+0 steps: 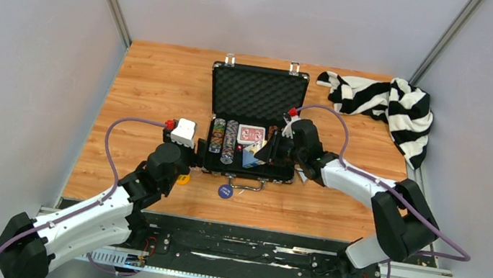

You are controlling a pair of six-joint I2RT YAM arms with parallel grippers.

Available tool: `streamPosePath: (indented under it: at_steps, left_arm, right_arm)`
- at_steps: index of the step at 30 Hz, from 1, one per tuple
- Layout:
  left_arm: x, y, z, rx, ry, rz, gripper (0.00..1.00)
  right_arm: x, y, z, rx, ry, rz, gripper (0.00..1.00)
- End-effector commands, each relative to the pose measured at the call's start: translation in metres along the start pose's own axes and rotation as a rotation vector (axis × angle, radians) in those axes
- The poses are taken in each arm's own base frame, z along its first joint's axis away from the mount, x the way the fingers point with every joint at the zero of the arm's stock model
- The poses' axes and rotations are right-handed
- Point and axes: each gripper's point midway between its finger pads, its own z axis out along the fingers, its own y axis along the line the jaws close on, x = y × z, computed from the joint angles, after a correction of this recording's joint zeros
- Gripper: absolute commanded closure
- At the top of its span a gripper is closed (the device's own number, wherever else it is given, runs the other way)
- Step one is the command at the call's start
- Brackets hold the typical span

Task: Pack up texas hold em set

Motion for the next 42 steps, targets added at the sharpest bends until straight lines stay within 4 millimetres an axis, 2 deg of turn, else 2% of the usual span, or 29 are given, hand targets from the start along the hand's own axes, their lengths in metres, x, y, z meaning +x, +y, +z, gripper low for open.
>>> streamPosePath:
  at_steps: [1, 13, 15, 18, 20, 23, 24, 31, 36, 42]
  left_arm:
    - [0.001, 0.007, -0.001, -0.033, -0.011, -0.01, 0.28]
    - [0.006, 0.012, -0.002, -0.054, -0.006, 0.005, 0.29]
    - [0.008, 0.011, -0.001, -0.052, -0.004, 0.006, 0.28]
    - [0.009, 0.01, 0.0, -0.05, 0.003, 0.008, 0.29]
    - [0.01, 0.01, 0.0, -0.048, 0.004, 0.008, 0.29]
    - [0.01, 0.009, 0.001, -0.044, 0.003, 0.004, 0.29]
    - [0.011, 0.008, 0.001, -0.042, 0.005, 0.003, 0.29]
    - [0.013, 0.005, 0.002, -0.033, 0.012, -0.005, 0.29]
    - [0.012, 0.005, 0.001, -0.029, 0.009, -0.017, 0.29]
    - [0.013, 0.002, 0.003, -0.02, 0.006, -0.023, 0.3]
  right_arm:
    - [-0.009, 0.007, 0.005, -0.023, -0.036, 0.022, 0.99]
    - [0.012, 0.005, 0.027, -0.002, 0.044, 0.02, 0.99]
    - [0.014, 0.007, 0.031, -0.008, 0.057, 0.021, 0.94]
    - [0.016, 0.009, 0.033, -0.012, 0.066, 0.011, 0.79]
    - [0.016, 0.009, 0.031, -0.009, 0.065, 0.002, 0.77]
    - [0.015, 0.008, 0.026, 0.004, 0.067, -0.011, 0.98]
    - [0.015, 0.009, 0.024, 0.001, 0.066, -0.015, 0.99]
    - [0.014, 0.023, 0.017, -0.025, 0.062, 0.04, 0.99]
    - [0.015, 0.014, 0.014, 0.039, 0.017, 0.097, 0.99]
    - [0.008, 0.017, 0.006, 0.059, 0.013, 0.111, 0.99]
